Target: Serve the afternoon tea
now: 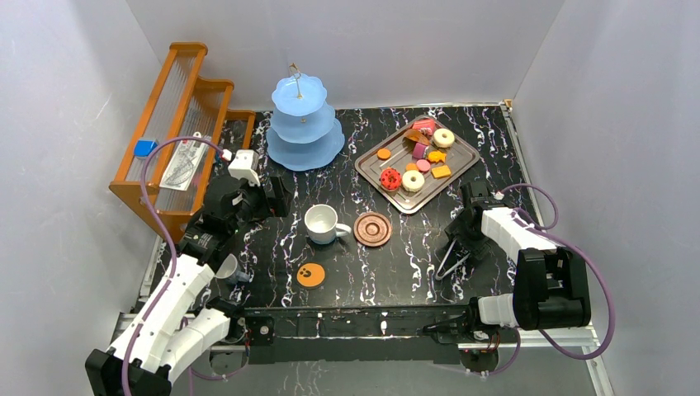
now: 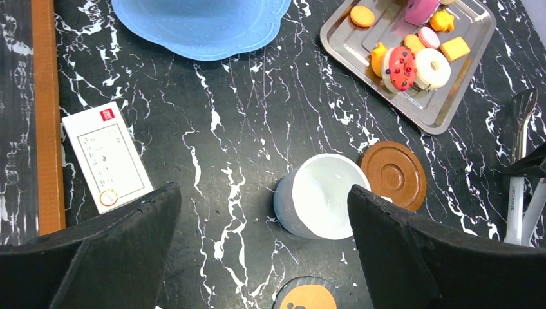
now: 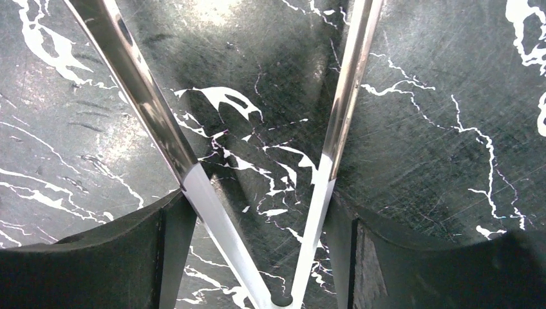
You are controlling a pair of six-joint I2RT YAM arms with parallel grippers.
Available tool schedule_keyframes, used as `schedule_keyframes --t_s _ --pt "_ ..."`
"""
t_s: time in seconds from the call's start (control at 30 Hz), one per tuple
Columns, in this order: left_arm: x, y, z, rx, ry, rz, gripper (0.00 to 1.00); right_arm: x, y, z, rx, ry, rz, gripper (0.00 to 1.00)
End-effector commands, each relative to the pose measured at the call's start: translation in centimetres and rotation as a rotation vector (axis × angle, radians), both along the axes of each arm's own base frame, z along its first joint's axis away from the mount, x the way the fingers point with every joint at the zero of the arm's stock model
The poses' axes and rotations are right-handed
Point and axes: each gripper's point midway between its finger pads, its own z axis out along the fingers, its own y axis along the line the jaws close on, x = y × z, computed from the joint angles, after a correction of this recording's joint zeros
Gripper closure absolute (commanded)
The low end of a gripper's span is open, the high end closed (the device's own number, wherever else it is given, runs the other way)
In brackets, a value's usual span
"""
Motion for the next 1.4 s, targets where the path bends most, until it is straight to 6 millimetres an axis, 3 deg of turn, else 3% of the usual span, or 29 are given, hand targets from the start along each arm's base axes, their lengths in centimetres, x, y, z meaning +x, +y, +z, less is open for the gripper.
schedule_keyframes --t_s 0.0,0.17,0.47,0.6,0.8,1.37 --pt "0.1 0.6 0.6 0.004 -0.032 0.036 0.02 1.5 0.6 0.3 0.031 -0.052 0.030 0.21" --pt "0.3 0.4 0.6 -0.017 -0.031 0.040 0.02 0.5 1.0 -0.2 0.053 -0.028 0.040 0.18" --pt "0.2 -0.3 1.9 -0.072 -0.070 0.021 0.02 0.6 0.7 -0.3 0.038 -0.028 0.048 0.24" --pt "0.3 -0.3 1.7 -0.068 -0.065 0.020 0.02 0.6 1.2 -0.7 0.062 -0.035 0.058 0.24" --pt "0.1 0.1 2.0 -0.047 -0.086 0.025 0.02 1.4 1.0 -0.2 0.047 -0.062 0.091 0.30" --pt "-0.1 -0.3 1.6 -0.046 -0.076 -0.004 0.02 5.3 -1.4 9.5 -0.134 -0.186 0.202 0.35"
